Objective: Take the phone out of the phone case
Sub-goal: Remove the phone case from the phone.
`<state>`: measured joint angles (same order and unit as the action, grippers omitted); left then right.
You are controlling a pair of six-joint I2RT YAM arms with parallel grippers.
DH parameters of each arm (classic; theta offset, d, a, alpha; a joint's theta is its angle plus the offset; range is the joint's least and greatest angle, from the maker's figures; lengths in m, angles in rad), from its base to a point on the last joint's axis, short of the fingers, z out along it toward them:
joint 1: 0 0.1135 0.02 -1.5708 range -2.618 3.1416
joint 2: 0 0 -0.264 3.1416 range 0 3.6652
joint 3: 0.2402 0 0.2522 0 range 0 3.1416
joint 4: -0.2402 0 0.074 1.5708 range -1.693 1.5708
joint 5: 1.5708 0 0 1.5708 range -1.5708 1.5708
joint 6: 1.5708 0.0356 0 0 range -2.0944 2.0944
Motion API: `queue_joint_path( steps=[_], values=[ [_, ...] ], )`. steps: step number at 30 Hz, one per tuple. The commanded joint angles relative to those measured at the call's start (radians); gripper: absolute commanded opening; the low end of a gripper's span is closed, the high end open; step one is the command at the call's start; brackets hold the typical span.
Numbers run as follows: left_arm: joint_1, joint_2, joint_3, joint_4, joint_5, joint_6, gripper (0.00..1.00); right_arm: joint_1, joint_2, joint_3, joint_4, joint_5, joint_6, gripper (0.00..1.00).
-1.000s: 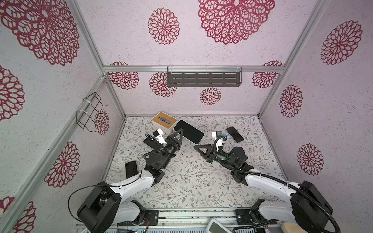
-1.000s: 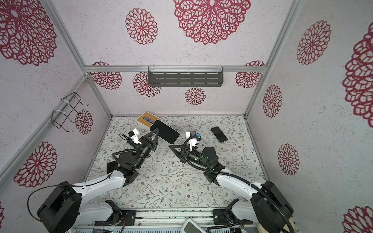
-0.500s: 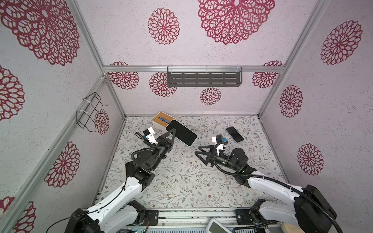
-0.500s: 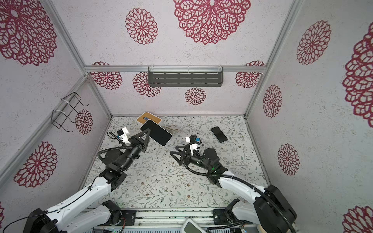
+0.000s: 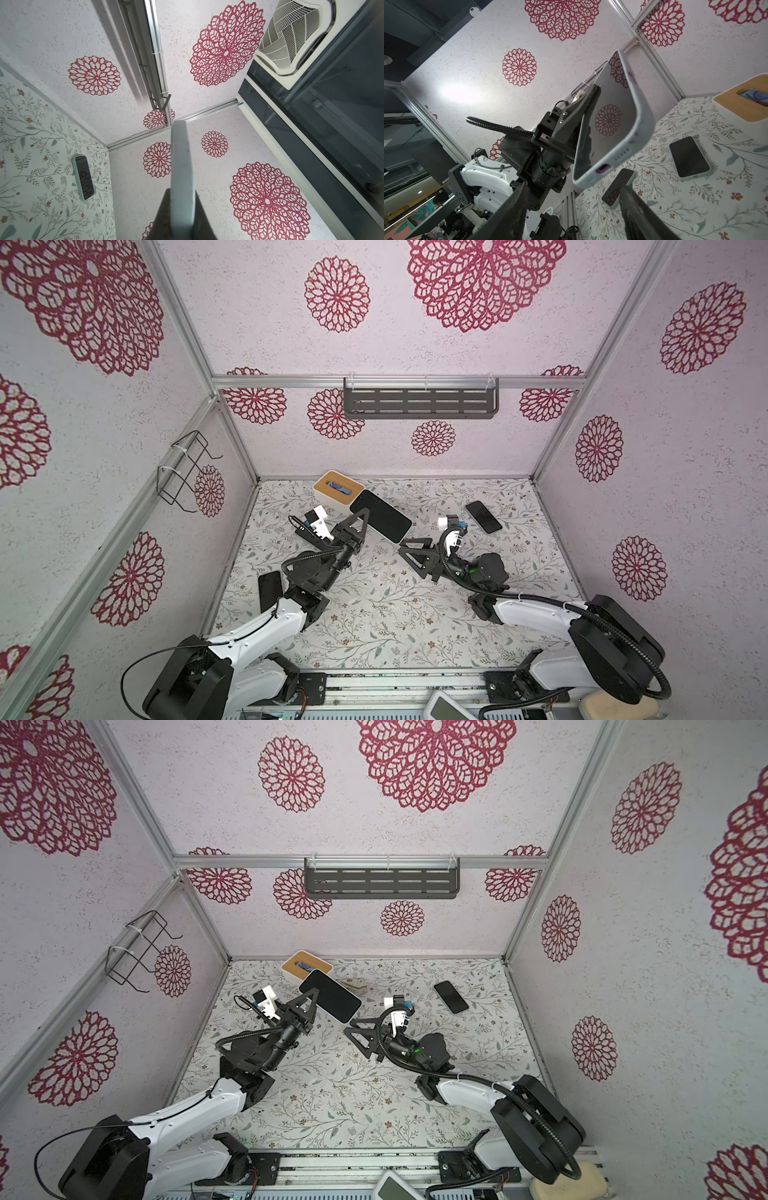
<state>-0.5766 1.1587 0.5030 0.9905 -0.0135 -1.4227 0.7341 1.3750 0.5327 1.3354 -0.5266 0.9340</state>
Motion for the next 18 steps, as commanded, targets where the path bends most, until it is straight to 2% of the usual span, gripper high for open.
queue_joint_path(
  steps=[1, 6, 12, 16, 18],
  values=[
    [-0.009, 0.000, 0.006, 0.144, -0.013, 0.006, 0.00, 0.005, 0.027, 0.035, 0.104, 0.011, 0.048, 0.70],
    [-0.017, 0.018, 0.008, 0.157, -0.016, 0.005, 0.00, 0.005, 0.051, 0.053, 0.133, 0.010, 0.070, 0.67],
    [-0.024, 0.035, 0.003, 0.177, -0.023, 0.005, 0.00, 0.005, 0.053, 0.064, 0.127, 0.011, 0.079, 0.56],
    [-0.026, 0.041, -0.004, 0.188, -0.031, 0.005, 0.00, 0.005, 0.059, 0.069, 0.132, 0.009, 0.087, 0.43],
    [-0.028, 0.043, -0.006, 0.189, -0.035, 0.002, 0.00, 0.005, 0.063, 0.070, 0.140, 0.005, 0.091, 0.33]
  ],
)
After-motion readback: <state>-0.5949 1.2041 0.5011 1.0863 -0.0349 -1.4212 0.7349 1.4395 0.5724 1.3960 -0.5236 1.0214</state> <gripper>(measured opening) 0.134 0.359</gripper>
